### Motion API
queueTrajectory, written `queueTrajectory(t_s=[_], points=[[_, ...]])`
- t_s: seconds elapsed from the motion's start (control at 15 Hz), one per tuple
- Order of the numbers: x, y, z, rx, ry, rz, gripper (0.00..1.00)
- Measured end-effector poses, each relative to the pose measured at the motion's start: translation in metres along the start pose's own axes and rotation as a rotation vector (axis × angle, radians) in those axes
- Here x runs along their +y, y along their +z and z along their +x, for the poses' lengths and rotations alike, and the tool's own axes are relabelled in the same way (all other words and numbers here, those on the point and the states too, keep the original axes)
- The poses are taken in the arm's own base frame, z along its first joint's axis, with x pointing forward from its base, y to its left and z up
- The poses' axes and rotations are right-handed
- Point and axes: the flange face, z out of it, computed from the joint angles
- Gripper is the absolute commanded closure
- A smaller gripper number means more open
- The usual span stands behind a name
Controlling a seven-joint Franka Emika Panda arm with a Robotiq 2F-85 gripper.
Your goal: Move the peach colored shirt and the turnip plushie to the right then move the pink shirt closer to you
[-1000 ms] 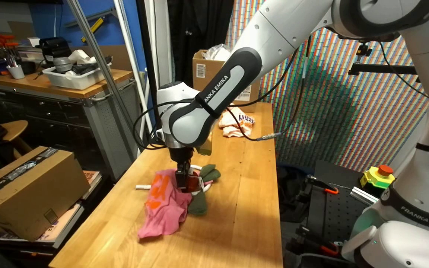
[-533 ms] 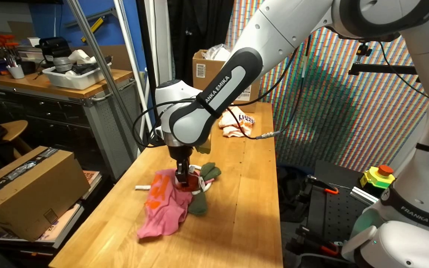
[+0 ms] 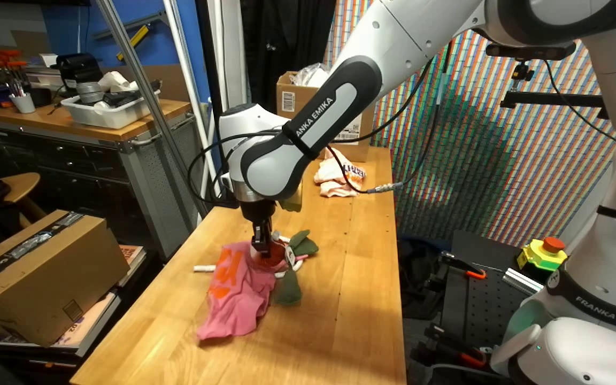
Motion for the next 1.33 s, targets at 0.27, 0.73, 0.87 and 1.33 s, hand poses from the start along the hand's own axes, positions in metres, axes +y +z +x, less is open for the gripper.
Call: queueTrajectory(t_s=[0.27, 0.73, 0.87, 1.33], points=[[0.008, -0.048, -0.002, 0.005, 0.011, -0.017, 0.94], [0.063, -0.141, 0.000, 0.090, 0.075, -0.127, 0.94], [0.083, -0.162, 0.001, 0.114, 0.104, -0.168, 0.94], [0.156, -0.198, 0.012, 0.214, 0.302, -0.270, 0.94]])
